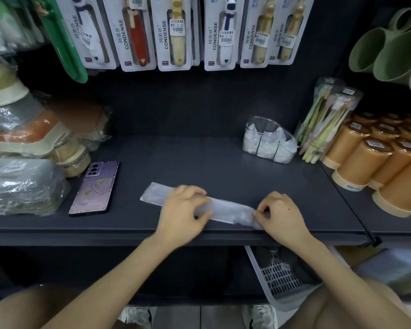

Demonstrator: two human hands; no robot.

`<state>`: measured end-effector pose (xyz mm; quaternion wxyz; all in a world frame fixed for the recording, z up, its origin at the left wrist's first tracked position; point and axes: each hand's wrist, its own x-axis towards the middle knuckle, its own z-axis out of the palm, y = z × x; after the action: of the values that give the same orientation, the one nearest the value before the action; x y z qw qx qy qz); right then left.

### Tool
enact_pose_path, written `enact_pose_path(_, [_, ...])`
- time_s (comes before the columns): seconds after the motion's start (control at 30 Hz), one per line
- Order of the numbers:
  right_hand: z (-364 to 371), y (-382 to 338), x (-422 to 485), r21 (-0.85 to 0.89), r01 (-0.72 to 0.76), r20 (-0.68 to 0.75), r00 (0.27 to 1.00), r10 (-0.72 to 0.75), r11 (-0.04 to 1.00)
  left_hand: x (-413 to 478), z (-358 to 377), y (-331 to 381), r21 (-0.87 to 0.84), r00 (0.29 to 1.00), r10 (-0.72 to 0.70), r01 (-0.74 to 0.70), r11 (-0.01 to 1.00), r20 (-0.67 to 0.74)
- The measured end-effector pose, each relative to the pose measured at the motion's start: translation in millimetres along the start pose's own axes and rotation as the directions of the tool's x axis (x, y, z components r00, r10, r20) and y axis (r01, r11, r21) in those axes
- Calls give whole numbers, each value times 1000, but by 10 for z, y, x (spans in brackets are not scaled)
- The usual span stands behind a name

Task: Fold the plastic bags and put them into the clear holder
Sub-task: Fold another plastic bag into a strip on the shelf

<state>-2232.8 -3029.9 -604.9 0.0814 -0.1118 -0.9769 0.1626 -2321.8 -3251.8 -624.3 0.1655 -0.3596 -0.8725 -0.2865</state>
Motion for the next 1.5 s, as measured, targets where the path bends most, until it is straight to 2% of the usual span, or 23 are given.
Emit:
enact_pose_path(0.1, [-101, -75, -101, 85, -36, 71, 997, 30, 996, -128, 128, 245, -69, 994, 52, -45, 997, 96])
enact_pose_path(0.2, [-263, -178, -135, 331, -231, 240, 958, 155, 915, -212, 198, 278, -13, 987, 66, -65, 998, 144])
enact_pose_path(0.3, [-410, -282, -95, 557, -429, 397, 890, 226, 711, -226, 201, 320, 31, 987, 81, -86, 996, 138])
enact_pose_path(0.43, [-556, -454, 66, 735, -555, 523, 830, 194, 391, -172, 196, 397, 82, 996, 22, -29, 996, 91])
enact_pose_path(0.53, [-594, -590, 217, 777, -611, 591, 791, 159, 148, -126, 214, 446, 106, 999, -32, 30, 994, 24])
enact_pose_path(0.63, [-588, -704, 317, 783, -620, 616, 783, 87, 41, -63, 225, 457, -2, 990, -132, 132, 991, -43])
enact_pose_path(0.7, [-591, -724, 368, 788, -615, 614, 789, 36, 38, -16, 207, 440, -133, 970, -235, 225, 965, -64])
enact_pose_path(0.77, [-574, -684, 432, 806, -586, 580, 811, 79, 89, 30, 178, 409, -258, 934, -356, 342, 904, -9])
enact_pose_path(0.87, [-395, -601, 498, 806, -506, 430, 857, 284, 307, 108, 94, 370, -458, 812, -556, 569, 683, 181])
enact_pose_path(0.93, [-212, -620, 474, 776, -479, 409, 877, 251, 411, 162, 29, 332, -575, 734, -615, 647, 501, 290])
enact_pose_path(1.0, [-64, -676, 423, 761, -457, 445, 884, 142, 460, 185, -37, 284, -626, 697, -619, 674, 392, 363])
enact_pose_path(1.13, [52, -774, 392, 787, -360, 417, 909, -1, 500, 157, -90, 206, -625, 681, -599, 696, 353, 421])
enact_pose_path(1.3, [102, -845, 362, 818, -269, 321, 947, -15, 509, 126, -143, 203, -649, 680, -623, 681, 341, 387])
enact_pose_path(1.5, [103, -823, 371, 782, -234, 321, 946, -51, 578, 140, -317, 85, -760, 683, -584, 629, 166, 438])
